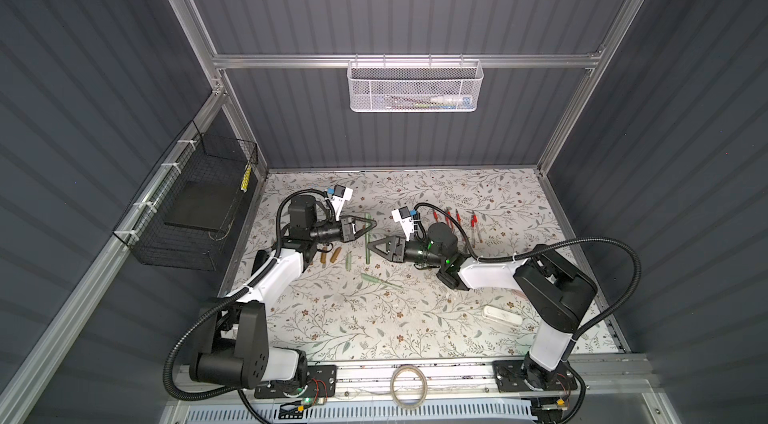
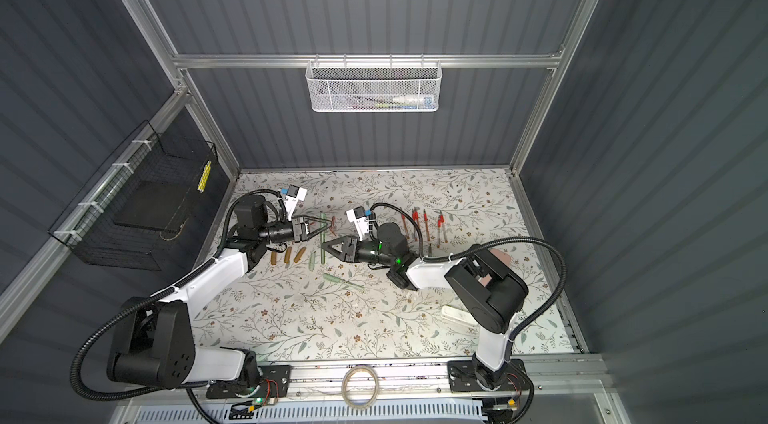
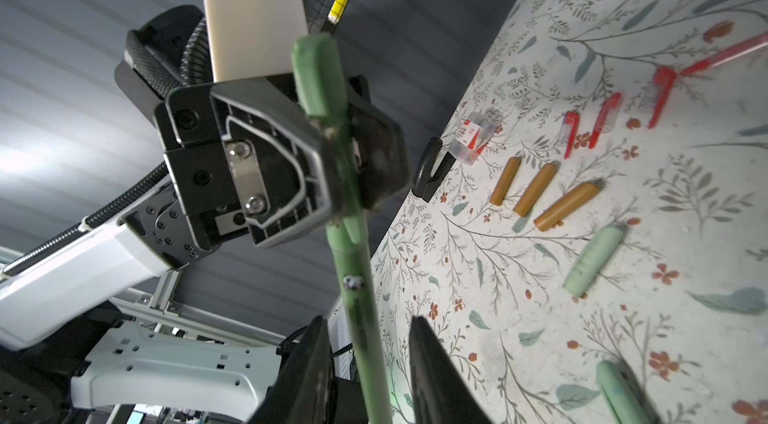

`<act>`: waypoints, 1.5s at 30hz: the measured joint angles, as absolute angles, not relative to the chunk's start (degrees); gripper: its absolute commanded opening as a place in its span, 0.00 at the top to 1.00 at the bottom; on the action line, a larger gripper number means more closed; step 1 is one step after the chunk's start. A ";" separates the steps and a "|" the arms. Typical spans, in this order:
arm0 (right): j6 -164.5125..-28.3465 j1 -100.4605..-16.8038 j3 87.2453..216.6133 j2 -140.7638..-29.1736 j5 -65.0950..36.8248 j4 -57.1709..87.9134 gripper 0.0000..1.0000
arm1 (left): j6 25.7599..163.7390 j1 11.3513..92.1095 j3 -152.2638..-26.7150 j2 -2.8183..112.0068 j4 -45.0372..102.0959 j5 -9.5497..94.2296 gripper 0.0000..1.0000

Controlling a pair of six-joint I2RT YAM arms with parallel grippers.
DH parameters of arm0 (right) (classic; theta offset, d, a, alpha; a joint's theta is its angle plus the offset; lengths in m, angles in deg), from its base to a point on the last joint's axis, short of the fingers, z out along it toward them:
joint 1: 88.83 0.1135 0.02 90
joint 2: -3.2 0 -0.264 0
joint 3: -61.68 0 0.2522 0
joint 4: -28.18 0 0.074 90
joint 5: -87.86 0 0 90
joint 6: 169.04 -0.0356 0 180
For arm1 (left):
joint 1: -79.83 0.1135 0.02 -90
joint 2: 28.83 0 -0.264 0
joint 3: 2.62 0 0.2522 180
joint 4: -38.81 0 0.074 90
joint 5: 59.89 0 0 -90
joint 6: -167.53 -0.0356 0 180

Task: Remove pen caps from pens
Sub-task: Open the pen cap on the pen.

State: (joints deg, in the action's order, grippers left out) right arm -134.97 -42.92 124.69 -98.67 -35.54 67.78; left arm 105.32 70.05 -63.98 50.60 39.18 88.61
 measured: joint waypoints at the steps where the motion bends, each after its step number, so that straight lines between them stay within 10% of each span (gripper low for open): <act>1: -134.14 -42.77 124.76 -98.06 -34.91 66.10 0.58 | 105.34 70.18 -64.02 50.60 39.18 88.35 1.00; 10: -126.66 -40.02 132.19 -96.44 -30.80 53.03 0.62 | 110.61 70.55 -64.00 50.58 42.43 86.25 1.00; 19: -123.14 -40.04 137.17 -99.50 -29.86 47.28 1.00 | 115.77 71.05 -63.85 51.17 44.34 84.61 1.00; 35: -125.52 -39.86 126.90 -94.80 -19.72 55.98 1.00 | 108.27 68.91 -81.44 61.03 21.30 84.39 1.00; 45: -124.85 -36.48 113.61 -89.58 -21.82 46.34 1.00 | 109.30 73.83 -83.74 63.72 33.30 71.76 1.00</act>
